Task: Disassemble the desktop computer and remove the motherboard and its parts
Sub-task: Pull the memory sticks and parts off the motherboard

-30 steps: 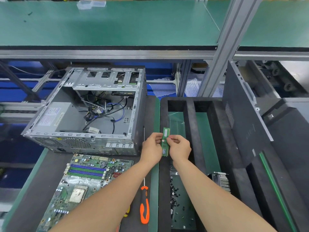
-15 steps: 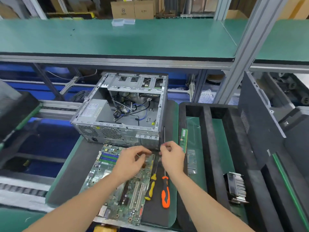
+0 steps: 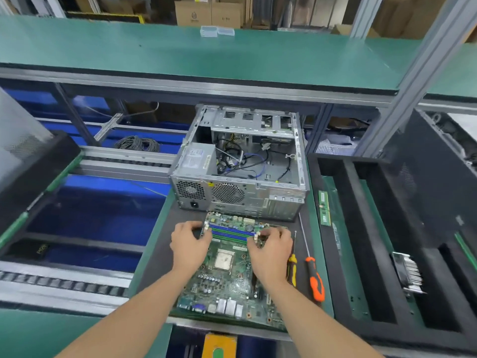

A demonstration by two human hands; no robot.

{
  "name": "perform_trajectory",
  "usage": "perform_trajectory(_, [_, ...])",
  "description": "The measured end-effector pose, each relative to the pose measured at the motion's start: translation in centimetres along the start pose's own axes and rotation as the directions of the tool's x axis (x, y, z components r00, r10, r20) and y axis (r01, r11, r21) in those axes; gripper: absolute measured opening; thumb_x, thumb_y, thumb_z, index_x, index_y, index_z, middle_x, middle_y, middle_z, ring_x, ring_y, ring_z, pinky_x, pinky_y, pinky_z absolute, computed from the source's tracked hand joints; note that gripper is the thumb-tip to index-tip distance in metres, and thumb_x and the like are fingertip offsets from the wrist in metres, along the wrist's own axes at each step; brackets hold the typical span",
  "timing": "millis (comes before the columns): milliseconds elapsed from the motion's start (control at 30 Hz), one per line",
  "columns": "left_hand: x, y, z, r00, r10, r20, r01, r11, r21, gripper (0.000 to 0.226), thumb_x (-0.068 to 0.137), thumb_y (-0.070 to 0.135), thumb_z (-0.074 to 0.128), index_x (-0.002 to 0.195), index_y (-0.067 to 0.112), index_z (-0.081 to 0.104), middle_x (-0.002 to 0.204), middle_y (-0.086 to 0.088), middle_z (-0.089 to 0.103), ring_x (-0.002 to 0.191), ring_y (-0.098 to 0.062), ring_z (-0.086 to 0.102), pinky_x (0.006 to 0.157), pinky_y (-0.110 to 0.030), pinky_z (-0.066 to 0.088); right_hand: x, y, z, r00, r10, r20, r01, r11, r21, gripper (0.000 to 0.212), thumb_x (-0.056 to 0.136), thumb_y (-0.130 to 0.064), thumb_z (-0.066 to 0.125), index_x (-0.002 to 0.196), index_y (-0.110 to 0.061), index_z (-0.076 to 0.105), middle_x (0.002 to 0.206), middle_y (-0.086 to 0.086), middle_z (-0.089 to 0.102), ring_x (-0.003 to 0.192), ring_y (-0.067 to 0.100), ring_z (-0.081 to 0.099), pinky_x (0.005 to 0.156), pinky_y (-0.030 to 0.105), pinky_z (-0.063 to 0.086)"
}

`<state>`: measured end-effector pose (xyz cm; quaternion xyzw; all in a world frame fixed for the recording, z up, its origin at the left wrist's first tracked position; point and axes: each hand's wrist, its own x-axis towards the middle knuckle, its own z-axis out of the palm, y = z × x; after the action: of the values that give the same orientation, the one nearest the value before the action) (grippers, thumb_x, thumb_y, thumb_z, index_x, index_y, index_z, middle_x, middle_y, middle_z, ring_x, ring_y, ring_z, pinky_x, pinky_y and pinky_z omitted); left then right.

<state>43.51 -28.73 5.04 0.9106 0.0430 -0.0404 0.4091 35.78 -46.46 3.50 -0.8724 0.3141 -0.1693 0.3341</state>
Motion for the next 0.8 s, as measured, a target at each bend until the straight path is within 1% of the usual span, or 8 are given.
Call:
perform_trajectory(100, [0.3,0.1,0.3,1.0,-0.007,0.0,0.007,1.0,0.004,0.032,0.091,0.041,0.075,0.116,0.021,0.07,0.121,0.001,0.057,0.113,-0.023,0.057,0.104,-0.05,0.042,-0.1,-0.1,0.5,0.999,0.037,-0.033,-0.036,0.999,0.013,0.028,0.081,-0.037,0.082,0.092,-0.017,0.067,0.109,0.0,0.047,0.105,0.023,0.05,0.095,0.035,0.039])
perform_trajectory(200, [0.5,-0.2,0.7,0.999,-0.021,-0.04,0.021,1.0,-0.014,0.022,0.093,0.033,0.075,0.111,0.021,0.072,0.12,0.0,0.059,0.111,-0.024,0.057,0.096,-0.045,0.037,0.0,-0.2,0.9,0.998,0.056,-0.029,-0.055,0.998,0.005,0.022,0.081,-0.033,0.082,0.09,-0.018,0.068,0.111,-0.001,0.048,0.108,0.023,0.049,0.096,0.033,0.037])
perform_trajectory(267, [0.7,-0.4,0.9,0.998,-0.018,-0.055,0.016,0.999,-0.036,0.014,0.093,0.028,0.075,0.106,0.023,0.073,0.12,0.001,0.059,0.105,-0.02,0.054,0.089,-0.04,0.03,0.1,-0.2,1.0,0.998,0.053,-0.017,-0.054,0.999,-0.009,0.018,0.082,-0.031,0.08,0.088,-0.021,0.067,0.116,-0.001,0.05,0.112,0.022,0.048,0.098,0.035,0.037])
perform_trajectory(367, [0.8,-0.8,1.1,0.999,0.01,-0.051,-0.012,0.999,-0.052,0.008,0.094,0.025,0.074,0.102,0.023,0.073,0.12,0.004,0.059,0.102,-0.013,0.046,0.086,-0.038,0.025,0.2,-0.1,1.1,0.999,0.042,-0.003,-0.042,0.999,-0.008,0.016,0.082,-0.027,0.08,0.086,-0.024,0.064,0.122,-0.002,0.051,0.114,0.021,0.046,0.1,0.036,0.035])
perform_trajectory(467, [0.8,-1.1,1.2,0.999,0.021,-0.045,-0.024,0.997,-0.067,0.006,0.095,0.024,0.073,0.101,0.024,0.071,0.121,0.004,0.058,0.105,-0.013,0.043,0.086,-0.037,0.025,0.3,-0.1,1.1,0.998,0.055,0.019,-0.055,0.998,0.018,0.015,0.082,-0.021,0.079,0.084,-0.022,0.065,0.125,-0.003,0.051,0.117,0.02,0.044,0.102,0.036,0.034])
perform_trajectory(667, [0.7,-1.2,1.1,0.999,0.044,-0.002,-0.044,0.999,0.028,0.009,0.1,0.031,0.066,0.107,0.027,0.063,0.122,-0.001,0.057,0.105,-0.019,0.044,0.088,-0.04,0.028,0.3,-0.2,0.7,0.997,0.055,0.052,-0.057,0.998,0.038,0.016,0.084,-0.025,0.08,0.089,-0.019,0.067,0.113,-0.004,0.048,0.113,0.023,0.048,0.098,0.038,0.036])
perform_trajectory(733, [0.4,-1.3,1.1,0.997,0.08,0.012,-0.081,0.995,0.066,0.017,0.1,0.031,0.066,0.116,0.027,0.061,0.125,-0.001,0.054,0.107,-0.019,0.044,0.089,-0.04,0.028,0.2,-0.3,0.2,0.997,0.039,0.063,-0.042,0.997,0.057,0.021,0.083,-0.028,0.081,0.093,-0.018,0.066,0.112,-0.003,0.045,0.112,0.023,0.046,0.099,0.038,0.037])
perform_trajectory(800, [-0.1,-1.5,1.0,0.989,0.15,0.011,-0.151,0.983,0.105,0.032,0.098,0.029,0.067,0.128,0.029,0.057,0.13,0.002,0.049,0.116,-0.021,0.046,0.096,-0.045,0.029,-0.2,-0.3,-0.3,0.998,-0.038,0.045,0.038,0.999,0.011,0.029,0.081,-0.034,0.079,0.096,-0.019,0.06,0.11,-0.004,0.044,0.107,0.02,0.043,0.097,0.038,0.039])
